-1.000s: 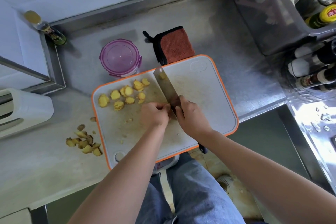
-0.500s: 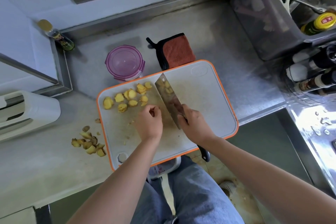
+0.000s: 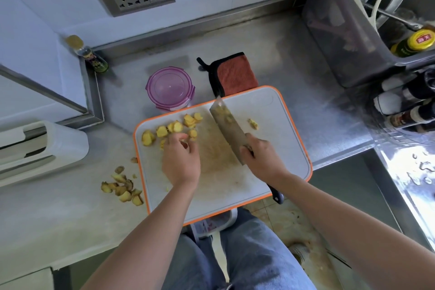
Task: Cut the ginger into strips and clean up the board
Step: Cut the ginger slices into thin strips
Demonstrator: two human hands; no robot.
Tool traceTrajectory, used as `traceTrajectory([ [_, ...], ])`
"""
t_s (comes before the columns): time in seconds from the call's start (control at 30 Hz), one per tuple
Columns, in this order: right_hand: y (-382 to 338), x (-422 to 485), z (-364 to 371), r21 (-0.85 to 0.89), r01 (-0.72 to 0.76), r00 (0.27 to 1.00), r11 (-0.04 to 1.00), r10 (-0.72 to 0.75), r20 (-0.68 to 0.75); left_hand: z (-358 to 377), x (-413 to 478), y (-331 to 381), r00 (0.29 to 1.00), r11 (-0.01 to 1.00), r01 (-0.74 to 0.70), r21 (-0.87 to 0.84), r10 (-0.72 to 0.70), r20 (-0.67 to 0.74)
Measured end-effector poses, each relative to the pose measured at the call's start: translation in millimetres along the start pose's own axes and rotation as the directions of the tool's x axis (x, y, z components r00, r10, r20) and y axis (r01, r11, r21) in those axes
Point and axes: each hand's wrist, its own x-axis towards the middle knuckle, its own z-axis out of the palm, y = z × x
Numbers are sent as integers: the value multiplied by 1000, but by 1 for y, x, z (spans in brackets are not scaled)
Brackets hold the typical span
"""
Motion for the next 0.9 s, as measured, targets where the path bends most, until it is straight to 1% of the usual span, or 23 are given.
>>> traceTrajectory([
  [0.1, 6, 8, -1, 42, -84, 983, 996, 89, -160, -6, 12, -2, 1000, 1000, -14, 26, 15, -20],
  [0.17, 5, 12, -5, 61, -112, 973, 992, 122, -194, -8, 20, -1, 999, 998, -41, 43, 42, -18],
  [0.27, 2, 13, -4, 39, -48, 992, 998, 53, -118, -10, 31, 9, 997, 993, -71, 91, 72, 2],
  [0.33, 1, 16, -2, 38, -64, 990, 997, 68, -122, -11, 37, 14, 998, 992, -63, 112, 64, -4],
  [0.43, -5, 21, -1, 96, -90, 980, 991, 106, -168, -13, 45, 8, 996, 992, -52, 113, 59, -61],
  [0.5, -9, 21, 2, 160, -53, 991, 986, 72, -116, -15, 49, -2, 990, 989, -61, 131, 77, -120],
  [0.53, -11, 20, 4, 167, -35, 996, 985, 48, -74, -17, 49, -8, 987, 989, -41, 141, 62, -149],
  [0.6, -12, 18, 9, 136, -12, 1000, 991, 14, -11, -22, 50, -18, 983, 985, 53, 162, -23, -180],
  [0.67, -12, 18, 14, 128, -32, 999, 991, 33, -7, -27, 53, -30, 981, 976, 125, 180, -95, -166],
  [0.7, -12, 18, 15, 134, -43, 999, 990, 45, -17, -30, 55, -37, 984, 974, 132, 185, -106, -146],
  [0.8, -17, 18, 18, 110, -49, 998, 993, 52, -21, -34, 60, -53, 996, 979, 80, 188, -70, -62],
  [0.9, -20, 21, 20, 82, -51, 998, 995, 53, -29, -36, 61, -58, 998, 987, 54, 151, -49, -37],
])
